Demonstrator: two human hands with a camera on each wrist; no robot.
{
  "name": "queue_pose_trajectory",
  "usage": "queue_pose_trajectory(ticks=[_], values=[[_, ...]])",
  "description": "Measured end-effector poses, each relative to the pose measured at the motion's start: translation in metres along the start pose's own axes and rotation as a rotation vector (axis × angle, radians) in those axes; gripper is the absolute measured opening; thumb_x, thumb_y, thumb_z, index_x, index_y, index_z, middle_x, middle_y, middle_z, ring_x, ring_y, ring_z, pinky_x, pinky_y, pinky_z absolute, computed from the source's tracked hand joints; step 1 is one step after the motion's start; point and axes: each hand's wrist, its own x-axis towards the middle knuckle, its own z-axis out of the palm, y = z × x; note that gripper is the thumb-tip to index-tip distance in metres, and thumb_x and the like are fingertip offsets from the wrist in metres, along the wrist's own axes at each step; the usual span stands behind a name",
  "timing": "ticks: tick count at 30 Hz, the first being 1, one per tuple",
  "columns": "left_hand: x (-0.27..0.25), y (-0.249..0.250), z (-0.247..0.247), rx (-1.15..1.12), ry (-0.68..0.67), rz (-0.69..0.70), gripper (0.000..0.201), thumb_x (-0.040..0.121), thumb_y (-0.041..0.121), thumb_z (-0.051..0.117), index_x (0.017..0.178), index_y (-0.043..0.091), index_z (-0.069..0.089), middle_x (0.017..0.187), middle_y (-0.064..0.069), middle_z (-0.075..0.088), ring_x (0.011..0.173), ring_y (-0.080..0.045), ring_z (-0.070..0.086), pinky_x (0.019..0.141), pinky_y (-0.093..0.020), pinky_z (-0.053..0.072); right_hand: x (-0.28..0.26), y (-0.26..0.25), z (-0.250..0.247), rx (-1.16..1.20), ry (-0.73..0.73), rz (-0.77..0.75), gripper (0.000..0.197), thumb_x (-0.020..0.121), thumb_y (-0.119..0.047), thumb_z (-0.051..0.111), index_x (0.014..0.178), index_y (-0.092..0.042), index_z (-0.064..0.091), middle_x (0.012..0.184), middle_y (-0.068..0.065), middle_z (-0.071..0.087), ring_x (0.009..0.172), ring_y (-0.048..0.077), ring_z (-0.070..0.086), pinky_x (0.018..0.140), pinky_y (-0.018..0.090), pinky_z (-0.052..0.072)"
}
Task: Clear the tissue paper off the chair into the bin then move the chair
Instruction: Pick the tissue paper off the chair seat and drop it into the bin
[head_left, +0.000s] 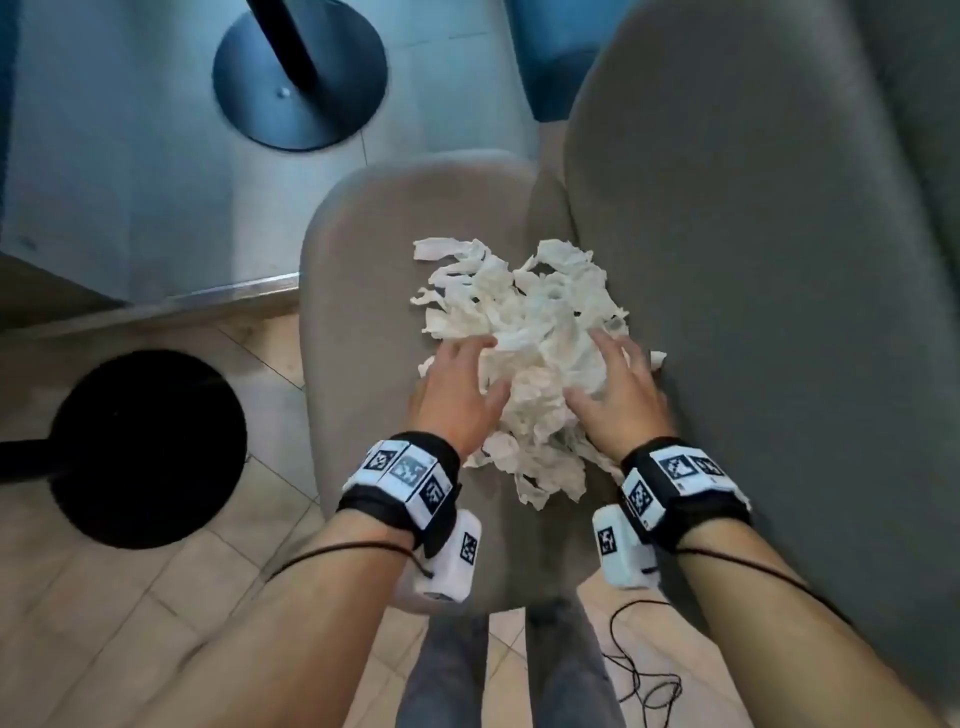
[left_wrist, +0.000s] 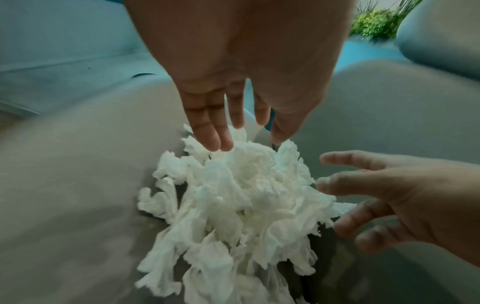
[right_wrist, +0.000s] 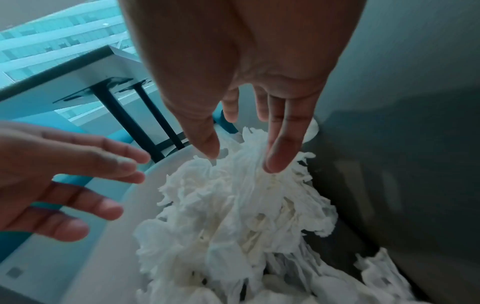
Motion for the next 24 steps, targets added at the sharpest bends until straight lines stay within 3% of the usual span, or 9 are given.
queue_pose_trajectory(ticks=[2,4,8,13,14,16,18,21,24], values=[[0.024,0.002,0.017,0.08,0.041,-0.014,0.054,0.09,0.042,0.057,0.14,0.033,0.039,0.144,0.0,0.044,0.122,-0.028,0.052,0.101,-0.05,0.045,0.021,0.006,0.009,-0.056,-0.02,-0.02,0.076,0.083,-0.037,0.061,0.146,-0.045,0.019,0.158,-0.006,0.019,0.129,0.034,0.046,0.104,0.043,0.039],[0.04,-0.001,0.03,0.131,0.069,-0.053,0.056,0.088,0.043,0.057,0.139,0.036,0.035,0.138,-0.001,0.051,0.114,-0.03,0.058,0.095,-0.051,0.049,0.038,0.014,0.017,-0.092,-0.025,-0.034,0.073,0.085,-0.031,0.06,0.147,-0.043,0.022,0.154,-0.002,0.032,0.126,0.032,0.049,0.101,0.042,0.042],[0.049,-0.008,0.041,0.037,0.093,-0.02,0.038,0.089,0.032,0.06,0.126,0.036,0.054,0.109,-0.003,0.067,0.095,-0.026,0.065,0.087,-0.044,0.055,0.051,0.025,0.024,-0.035,0.068,-0.06,0.047,0.088,-0.015,0.052,0.132,-0.032,0.053,0.126,0.006,0.062,0.108,0.029,0.06,0.088,0.032,0.049],[0.043,-0.004,0.013,-0.163,0.292,-0.034,0.02,0.09,0.025,0.053,0.1,0.028,0.07,0.104,0.002,0.066,0.095,-0.017,0.062,0.088,-0.04,0.053,0.044,0.017,0.0,0.186,0.182,-0.037,0.028,0.091,-0.013,0.044,0.1,-0.017,0.069,0.106,0.0,0.054,0.088,0.011,0.05,0.062,0.009,0.034],[0.041,-0.004,0.004,-0.205,0.329,-0.066,0.018,0.091,0.027,0.05,0.093,0.03,0.068,0.101,0.002,0.065,0.092,-0.018,0.061,0.085,-0.041,0.054,0.041,0.015,-0.007,0.243,0.194,-0.027,0.025,0.092,-0.017,0.043,0.095,-0.016,0.068,0.106,-0.001,0.054,0.088,0.011,0.05,0.062,0.009,0.034],[0.036,-0.006,-0.013,-0.306,0.399,-0.129,0.02,0.088,0.032,0.043,0.076,0.034,0.058,0.092,0.002,0.061,0.083,-0.017,0.058,0.077,-0.042,0.051,0.034,0.01,-0.019,0.313,0.223,-0.026,0.024,0.093,-0.027,0.044,0.08,-0.017,0.062,0.101,0.0,0.057,0.086,0.012,0.051,0.065,0.02,0.036],[0.03,-0.008,-0.026,-0.374,0.483,-0.148,0.022,0.086,0.034,0.041,0.064,0.033,0.047,0.08,0.005,0.051,0.072,-0.012,0.047,0.068,-0.036,0.041,0.026,0.007,-0.028,0.352,0.266,-0.031,0.029,0.09,-0.037,0.051,0.069,-0.017,0.053,0.084,-0.002,0.056,0.073,0.011,0.049,0.059,0.025,0.035],[0.02,-0.015,-0.036,-0.441,0.59,-0.183,0.025,0.084,0.042,0.053,0.062,0.034,0.044,0.079,0.001,0.048,0.07,-0.012,0.043,0.069,-0.034,0.039,0.017,0.006,-0.034,0.413,0.32,-0.03,0.023,0.081,-0.026,0.061,0.068,-0.015,0.046,0.062,-0.005,0.046,0.05,0.008,0.036,0.046,0.025,0.032],[0.011,-0.028,-0.03,-0.414,0.562,-0.215,0.006,0.077,0.035,0.059,0.075,0.033,0.053,0.09,-0.007,0.059,0.073,-0.018,0.052,0.07,-0.043,0.047,0.012,0.004,-0.03,0.395,0.293,-0.02,0.017,0.076,-0.006,0.056,0.076,-0.022,0.049,0.069,-0.01,0.049,0.053,0.007,0.041,0.048,0.023,0.035]])
